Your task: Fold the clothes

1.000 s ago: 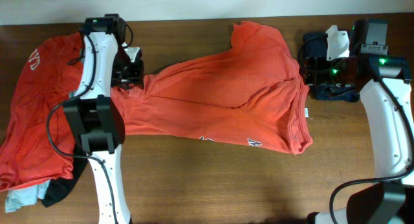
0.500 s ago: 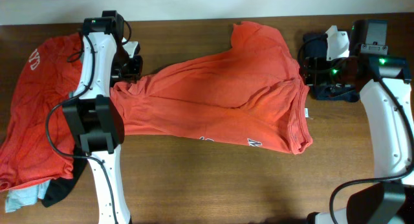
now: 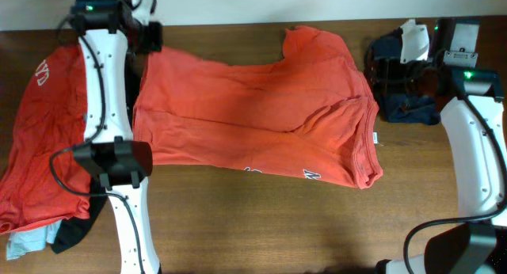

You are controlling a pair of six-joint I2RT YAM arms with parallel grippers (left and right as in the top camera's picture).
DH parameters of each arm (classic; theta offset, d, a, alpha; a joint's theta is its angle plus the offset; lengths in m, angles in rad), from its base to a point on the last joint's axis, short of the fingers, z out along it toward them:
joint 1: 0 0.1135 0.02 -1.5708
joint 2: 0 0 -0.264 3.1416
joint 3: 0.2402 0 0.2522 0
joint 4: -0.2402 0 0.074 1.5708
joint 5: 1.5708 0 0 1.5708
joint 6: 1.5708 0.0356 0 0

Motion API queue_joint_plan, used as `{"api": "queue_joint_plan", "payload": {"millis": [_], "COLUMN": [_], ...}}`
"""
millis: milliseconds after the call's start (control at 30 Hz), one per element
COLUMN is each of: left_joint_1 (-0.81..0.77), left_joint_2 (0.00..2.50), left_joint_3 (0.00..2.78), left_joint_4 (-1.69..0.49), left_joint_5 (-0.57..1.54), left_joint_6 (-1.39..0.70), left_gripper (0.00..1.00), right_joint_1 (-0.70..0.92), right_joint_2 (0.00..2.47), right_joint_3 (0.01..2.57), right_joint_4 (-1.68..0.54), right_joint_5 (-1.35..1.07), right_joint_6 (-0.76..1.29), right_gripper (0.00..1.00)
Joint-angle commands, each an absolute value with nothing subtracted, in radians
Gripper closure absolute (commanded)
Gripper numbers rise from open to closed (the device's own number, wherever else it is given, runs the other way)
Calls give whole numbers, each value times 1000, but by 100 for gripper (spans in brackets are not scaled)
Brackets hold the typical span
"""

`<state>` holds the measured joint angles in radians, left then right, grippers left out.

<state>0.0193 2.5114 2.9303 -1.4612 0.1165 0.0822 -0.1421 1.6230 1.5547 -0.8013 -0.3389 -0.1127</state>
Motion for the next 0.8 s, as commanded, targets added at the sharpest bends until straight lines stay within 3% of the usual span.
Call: {"api": "queue_joint_plan", "payload": {"millis": [0, 300, 767], "left_joint_1": [8, -30, -32], "left_joint_2": [2505, 2505, 2505], "left_joint_3": [2999, 2997, 2991], "left_joint_4": [-1450, -1440, -1451], "left_joint_5": [128, 123, 123], "left_joint_6": [76, 84, 84], "left_gripper": [99, 99, 99], "right_joint_1": [-135, -102, -74], "right_joint_2": [1630, 1711, 2106], "right_joint_3": [1552, 1552, 1604], "right_joint_4": [-749, -531, -110], "right_joint_5": [-375, -374, -393], "right_joint_6": [-119, -113, 61], "right_gripper": [24, 24, 25]}}
